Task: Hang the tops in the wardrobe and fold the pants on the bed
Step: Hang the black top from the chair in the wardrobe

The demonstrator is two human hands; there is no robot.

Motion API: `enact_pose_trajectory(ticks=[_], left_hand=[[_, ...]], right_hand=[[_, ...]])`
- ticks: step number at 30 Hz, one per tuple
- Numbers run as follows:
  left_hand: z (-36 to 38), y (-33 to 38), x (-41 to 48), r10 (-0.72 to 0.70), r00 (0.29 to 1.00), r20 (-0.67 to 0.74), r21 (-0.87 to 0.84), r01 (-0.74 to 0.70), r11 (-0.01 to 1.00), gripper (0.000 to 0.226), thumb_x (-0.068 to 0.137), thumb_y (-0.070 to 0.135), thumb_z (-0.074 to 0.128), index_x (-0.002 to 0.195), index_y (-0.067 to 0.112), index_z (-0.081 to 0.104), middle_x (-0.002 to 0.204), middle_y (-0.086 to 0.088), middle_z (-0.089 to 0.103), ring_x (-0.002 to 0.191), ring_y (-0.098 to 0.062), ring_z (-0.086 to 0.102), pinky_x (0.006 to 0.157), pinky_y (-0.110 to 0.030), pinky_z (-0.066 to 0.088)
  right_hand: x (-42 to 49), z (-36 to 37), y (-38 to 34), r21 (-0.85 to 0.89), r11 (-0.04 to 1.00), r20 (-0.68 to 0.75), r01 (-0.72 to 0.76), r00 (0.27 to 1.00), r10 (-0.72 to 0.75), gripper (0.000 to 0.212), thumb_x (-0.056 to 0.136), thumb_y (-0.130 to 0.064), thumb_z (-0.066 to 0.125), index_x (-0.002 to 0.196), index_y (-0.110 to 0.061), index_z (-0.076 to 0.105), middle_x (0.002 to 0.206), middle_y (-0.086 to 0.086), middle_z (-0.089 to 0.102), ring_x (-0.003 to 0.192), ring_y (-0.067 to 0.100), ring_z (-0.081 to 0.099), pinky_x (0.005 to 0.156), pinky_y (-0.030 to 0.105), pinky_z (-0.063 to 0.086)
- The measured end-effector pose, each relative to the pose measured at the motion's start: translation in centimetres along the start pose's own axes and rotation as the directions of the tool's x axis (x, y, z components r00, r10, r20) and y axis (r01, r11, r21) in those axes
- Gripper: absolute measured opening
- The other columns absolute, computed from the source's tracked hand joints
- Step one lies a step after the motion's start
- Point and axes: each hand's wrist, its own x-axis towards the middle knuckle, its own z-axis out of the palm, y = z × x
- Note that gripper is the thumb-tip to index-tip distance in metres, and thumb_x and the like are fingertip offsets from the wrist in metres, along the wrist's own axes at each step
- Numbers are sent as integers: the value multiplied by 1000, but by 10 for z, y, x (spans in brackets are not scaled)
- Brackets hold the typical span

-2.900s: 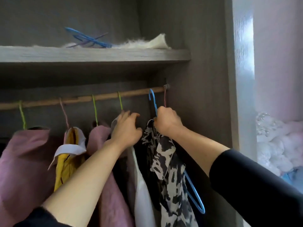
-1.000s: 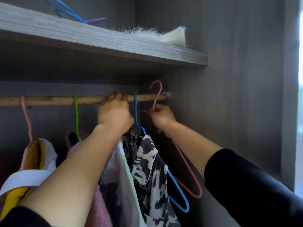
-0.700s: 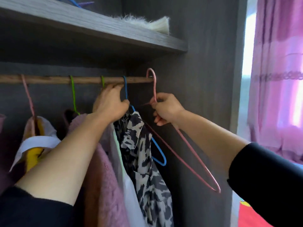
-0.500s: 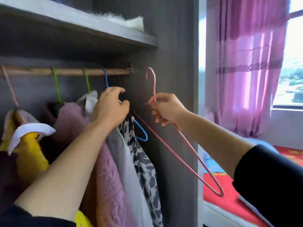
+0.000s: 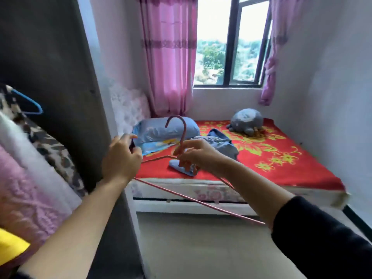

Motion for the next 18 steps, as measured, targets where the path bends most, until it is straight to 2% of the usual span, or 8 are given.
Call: enact_pose_trajectory(ticks=[3,6,12,15,18], left_hand=[[54,52,-47,33,985,169,-54,-24,998,35,84,12,54,118,14,61,121,-13,59,108,-33,55,86,-37,44],[97,115,-91,141,948,285,-168,-95,981,35,83,9,54,117,11,61,120,-15,59,111,-32,53,88,-38,44],[158,253,-197,299,860,414,-321,-169,932,37,83,12,55,119,16,60,123,-9,59,111,-27,56,90,-37,45],[180,321,-263,332,810,484,-373,-152,915,39,82,13,55,121,20,58,126,-6,57,114,-25,53,91,-37,45],[197,385,-332,367,740,563,-414,-132,901,43,81,12,54,123,20,56,126,-6,55,113,-26,53,87,-36,44]], right_hand=[[-61,-43,34,-73,991,-66,-116,992,111,19,86,6,57,85,-11,65,73,17,61,51,17,54,39,21,44],[-126,-88,60,-115,971,-153,-212,969,193,18,88,0,57,86,-16,66,74,10,65,51,10,57,42,20,45],[-273,-178,107,-93,931,-370,-352,881,296,14,89,-7,56,91,-15,68,72,5,65,52,8,57,41,18,41],[-353,-223,127,-41,928,-470,-370,827,309,15,89,-5,57,90,-16,68,70,3,62,48,1,55,39,14,38],[-430,-267,143,-28,914,-560,-404,764,321,19,89,-5,56,87,-19,68,70,0,60,47,-1,52,43,16,38]])
